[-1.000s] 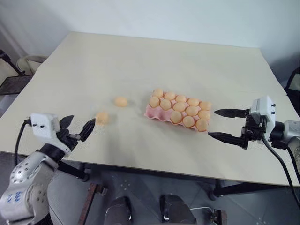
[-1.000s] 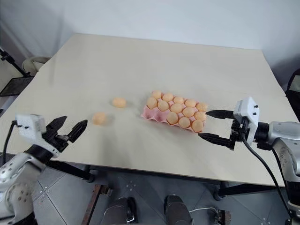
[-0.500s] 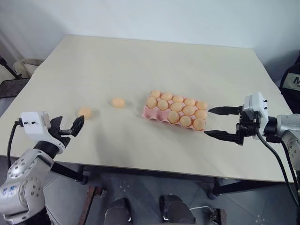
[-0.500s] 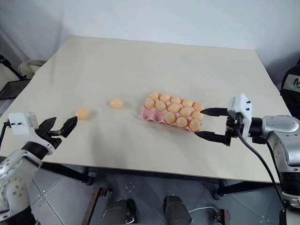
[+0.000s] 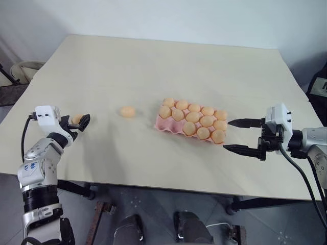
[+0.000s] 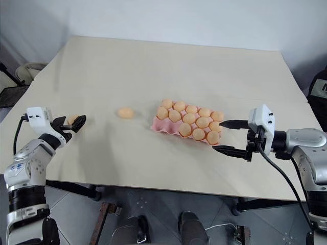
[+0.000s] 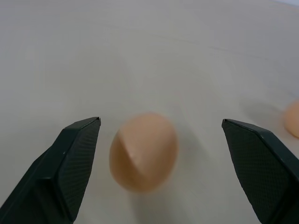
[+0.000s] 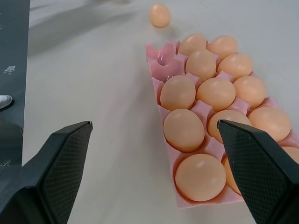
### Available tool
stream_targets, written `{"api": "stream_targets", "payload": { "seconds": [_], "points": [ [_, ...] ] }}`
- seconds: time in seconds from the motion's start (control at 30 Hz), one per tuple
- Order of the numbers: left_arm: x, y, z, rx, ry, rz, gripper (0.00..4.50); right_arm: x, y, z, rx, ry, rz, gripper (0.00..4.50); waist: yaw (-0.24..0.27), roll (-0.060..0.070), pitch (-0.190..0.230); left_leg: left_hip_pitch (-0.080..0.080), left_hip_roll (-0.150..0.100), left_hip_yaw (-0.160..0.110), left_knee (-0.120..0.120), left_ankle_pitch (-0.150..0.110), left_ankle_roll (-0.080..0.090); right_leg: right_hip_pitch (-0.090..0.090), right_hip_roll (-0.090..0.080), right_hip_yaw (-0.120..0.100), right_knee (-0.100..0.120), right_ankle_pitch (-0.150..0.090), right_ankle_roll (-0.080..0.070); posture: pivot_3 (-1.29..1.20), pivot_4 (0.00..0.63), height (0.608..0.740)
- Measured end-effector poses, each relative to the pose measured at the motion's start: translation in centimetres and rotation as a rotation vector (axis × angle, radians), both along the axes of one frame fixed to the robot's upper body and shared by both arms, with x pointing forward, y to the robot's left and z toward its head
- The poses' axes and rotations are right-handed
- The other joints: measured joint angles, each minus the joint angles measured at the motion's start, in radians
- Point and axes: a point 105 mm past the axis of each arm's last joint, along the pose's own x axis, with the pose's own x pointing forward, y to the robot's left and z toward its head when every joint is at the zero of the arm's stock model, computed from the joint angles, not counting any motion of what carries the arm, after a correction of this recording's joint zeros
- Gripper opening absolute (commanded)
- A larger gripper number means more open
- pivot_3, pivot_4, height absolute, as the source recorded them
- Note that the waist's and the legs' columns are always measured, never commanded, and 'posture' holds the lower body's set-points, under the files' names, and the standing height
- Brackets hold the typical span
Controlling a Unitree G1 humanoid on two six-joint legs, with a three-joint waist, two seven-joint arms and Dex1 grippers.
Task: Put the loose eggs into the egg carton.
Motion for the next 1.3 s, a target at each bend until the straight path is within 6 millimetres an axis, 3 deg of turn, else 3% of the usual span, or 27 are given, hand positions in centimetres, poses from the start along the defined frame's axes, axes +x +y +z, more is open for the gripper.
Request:
{"api": "stream_targets", "payload": {
  "seconds": [0.27,0.37,0.57,0.63,0.8,1.0,1.2,1.3],
  "points": [
    [1.6,0.1,-1.5,0.003,0.023,-0.016,4.43,-0.2,-0.5,0.1,-0.002,-0.001,-0.026,4.50,0.013,0.000,0.000,-0.001,0.001,0.000,0.000,0.000,0.000,-0.001,-0.002,-0.008,-0.001,0.000,0.000,0.00,0.150,0.740],
    [1.9,0.2,-1.6,0.005,0.010,-0.017,3.84,-0.4,-0.4,0.0,-0.005,0.002,-0.026,4.50,0.015,0.000,0.000,-0.001,0.002,0.000,0.000,0.000,0.001,-0.001,-0.004,-0.012,-0.001,0.000,0.000,0.00,0.150,0.740],
    [2.2,0.5,-1.2,0.024,-0.014,-0.029,1.93,-0.4,-0.6,0.0,-0.004,-0.001,-0.035,4.50,0.016,0.000,0.000,-0.002,0.002,0.000,0.001,0.000,0.001,-0.001,-0.004,-0.013,-0.001,0.000,0.000,0.00,0.150,0.740],
    [2.2,0.6,-1.0,0.031,-0.020,-0.036,1.72,-0.4,-0.7,0.0,-0.004,-0.002,-0.036,4.50,0.017,0.000,0.000,-0.002,0.002,0.001,0.001,0.000,0.002,-0.001,-0.003,-0.013,-0.001,0.000,0.000,0.00,0.150,0.740],
    [1.8,-0.8,0.0,0.069,-0.036,-0.116,1.72,-0.5,-1.1,0.1,-0.001,-0.009,-0.054,4.50,0.018,0.000,0.000,-0.002,0.002,0.001,0.001,0.000,0.002,-0.002,-0.001,-0.014,0.000,0.000,0.000,0.00,0.150,0.740],
    [0.5,-8.4,5.0,0.085,-0.112,-0.474,1.72,-0.5,-1.2,0.1,-0.002,-0.011,-0.066,4.50,0.029,0.000,0.000,-0.003,0.001,0.001,0.002,0.000,0.003,-0.002,0.001,-0.014,0.001,0.000,0.001,0.00,0.150,0.740],
    [-0.3,-14.9,7.3,0.100,-0.095,-0.758,1.72,-0.6,-1.3,-0.3,-0.003,-0.022,-0.092,4.50,0.037,0.000,0.000,-0.002,-0.001,0.001,0.003,0.001,0.002,-0.001,0.000,-0.014,0.003,0.001,0.001,0.00,0.150,0.740],
    [-0.4,-19.9,8.4,0.098,-0.123,-0.940,1.72,-0.9,-1.5,-0.4,0.007,-0.037,-0.124,4.50,0.045,0.000,0.000,-0.003,-0.003,-0.001,0.003,0.002,0.004,0.000,-0.002,-0.014,0.002,0.001,0.002,0.00,0.150,0.740]
  ]
}}
